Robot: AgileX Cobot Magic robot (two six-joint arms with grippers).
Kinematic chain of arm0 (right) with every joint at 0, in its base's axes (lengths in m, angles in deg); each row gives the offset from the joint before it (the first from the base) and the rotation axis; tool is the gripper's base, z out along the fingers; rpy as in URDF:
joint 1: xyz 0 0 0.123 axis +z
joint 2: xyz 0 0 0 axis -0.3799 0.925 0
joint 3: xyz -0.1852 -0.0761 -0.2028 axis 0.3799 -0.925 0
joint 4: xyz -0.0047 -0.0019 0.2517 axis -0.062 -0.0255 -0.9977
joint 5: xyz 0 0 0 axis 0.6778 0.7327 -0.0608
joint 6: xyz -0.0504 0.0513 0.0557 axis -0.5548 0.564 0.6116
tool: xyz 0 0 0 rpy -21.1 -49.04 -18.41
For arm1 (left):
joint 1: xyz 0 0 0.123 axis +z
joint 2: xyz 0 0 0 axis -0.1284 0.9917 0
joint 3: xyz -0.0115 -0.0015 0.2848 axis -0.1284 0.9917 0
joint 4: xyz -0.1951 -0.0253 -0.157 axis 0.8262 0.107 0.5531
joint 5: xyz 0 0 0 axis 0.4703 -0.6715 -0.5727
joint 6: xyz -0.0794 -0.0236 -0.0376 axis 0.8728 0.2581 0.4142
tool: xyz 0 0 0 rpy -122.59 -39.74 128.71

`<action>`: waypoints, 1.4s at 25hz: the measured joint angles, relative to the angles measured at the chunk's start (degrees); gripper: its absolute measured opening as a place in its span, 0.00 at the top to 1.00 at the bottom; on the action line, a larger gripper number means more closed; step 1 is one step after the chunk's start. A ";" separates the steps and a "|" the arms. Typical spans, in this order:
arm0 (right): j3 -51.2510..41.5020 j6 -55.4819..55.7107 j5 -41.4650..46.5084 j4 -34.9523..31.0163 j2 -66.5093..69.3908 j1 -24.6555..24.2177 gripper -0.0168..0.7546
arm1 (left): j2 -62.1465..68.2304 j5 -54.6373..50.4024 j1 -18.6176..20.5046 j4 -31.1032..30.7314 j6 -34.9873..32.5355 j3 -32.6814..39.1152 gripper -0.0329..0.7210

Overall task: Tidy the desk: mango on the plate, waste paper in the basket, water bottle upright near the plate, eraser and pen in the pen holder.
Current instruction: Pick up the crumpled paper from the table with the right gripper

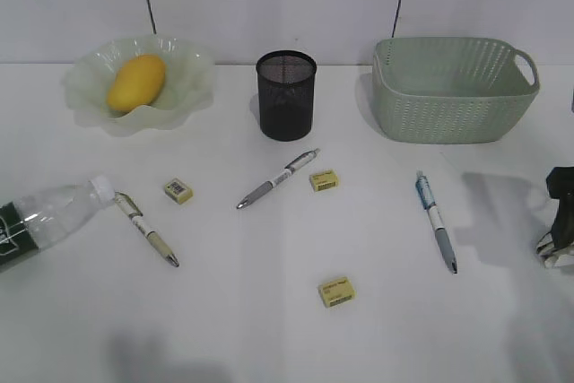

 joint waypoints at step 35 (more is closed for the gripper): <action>0.40 14.89 -12.41 9.38 16.24 -0.25 0.40 | 0.00 0.00 0.00 0.00 0.00 0.00 0.30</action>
